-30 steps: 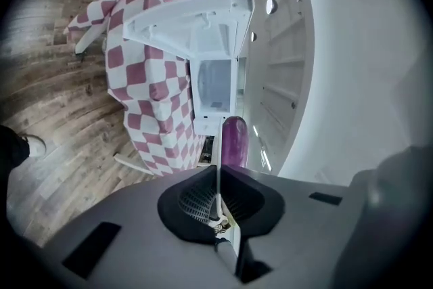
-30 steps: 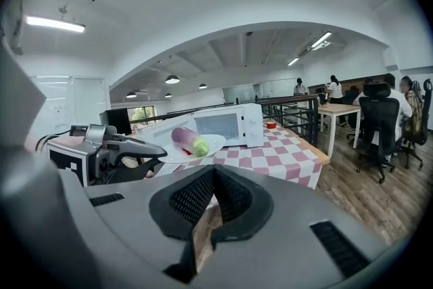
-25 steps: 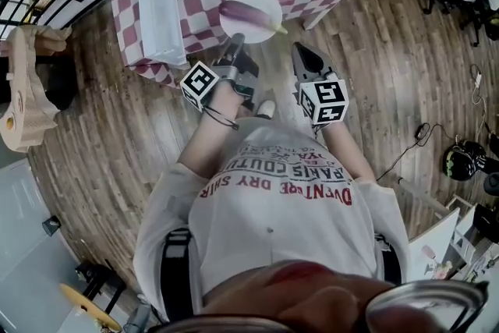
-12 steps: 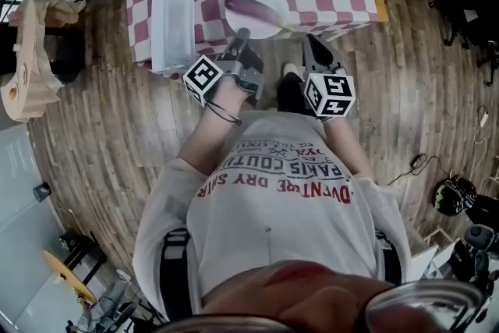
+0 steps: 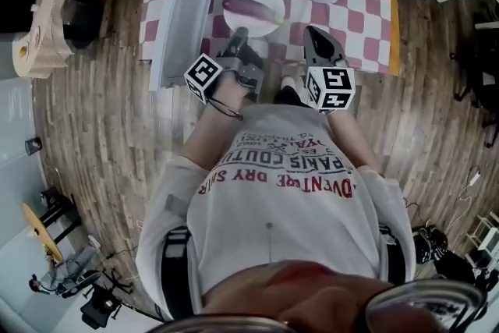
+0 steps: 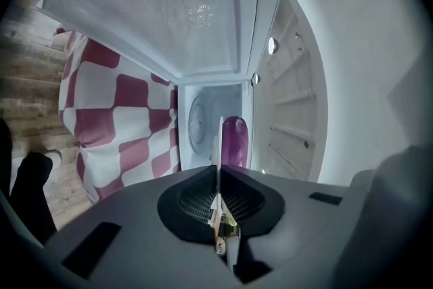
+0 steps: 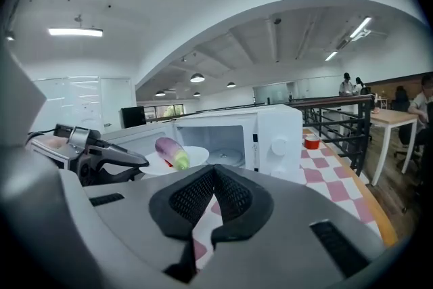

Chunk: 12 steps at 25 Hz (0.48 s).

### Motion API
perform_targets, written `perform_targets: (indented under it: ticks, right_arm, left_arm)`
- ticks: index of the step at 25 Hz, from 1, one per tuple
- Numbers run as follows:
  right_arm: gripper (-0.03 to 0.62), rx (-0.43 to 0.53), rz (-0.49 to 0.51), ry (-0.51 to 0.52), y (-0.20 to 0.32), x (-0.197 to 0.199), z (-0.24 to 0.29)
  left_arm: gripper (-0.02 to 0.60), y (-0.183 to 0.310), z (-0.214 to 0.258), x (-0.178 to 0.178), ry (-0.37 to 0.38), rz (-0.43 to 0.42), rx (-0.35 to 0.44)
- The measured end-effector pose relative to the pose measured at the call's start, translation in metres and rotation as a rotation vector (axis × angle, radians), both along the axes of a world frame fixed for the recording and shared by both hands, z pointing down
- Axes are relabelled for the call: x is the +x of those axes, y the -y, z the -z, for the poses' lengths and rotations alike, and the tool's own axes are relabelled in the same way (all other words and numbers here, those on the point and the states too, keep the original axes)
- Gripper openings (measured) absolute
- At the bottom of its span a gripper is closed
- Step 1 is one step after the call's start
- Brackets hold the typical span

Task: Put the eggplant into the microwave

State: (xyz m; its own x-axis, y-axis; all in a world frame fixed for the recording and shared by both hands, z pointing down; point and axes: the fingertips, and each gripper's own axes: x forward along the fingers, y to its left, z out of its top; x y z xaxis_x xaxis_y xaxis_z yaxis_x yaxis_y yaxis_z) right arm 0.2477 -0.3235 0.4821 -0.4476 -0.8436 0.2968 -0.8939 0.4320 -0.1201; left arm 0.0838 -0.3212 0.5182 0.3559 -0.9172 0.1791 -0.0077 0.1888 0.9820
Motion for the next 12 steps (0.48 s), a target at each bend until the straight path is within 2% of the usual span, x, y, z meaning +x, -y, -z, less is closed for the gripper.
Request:
perform_targets:
  ticks: [6, 12]
  right_arm:
    - [0.015, -0.013, 0.133, -0.020, 0.057, -0.002, -0.013]
    - [0.015, -0.055, 0.199, -0.034, 0.090, -0.007, -0.034]
  left_arm:
    - [0.034, 0.039, -0.011, 0.004, 0.000, 0.111, -0.022]
    - [0.034, 0.062, -0.031, 0.002, -0.016, 0.184, -0.059]
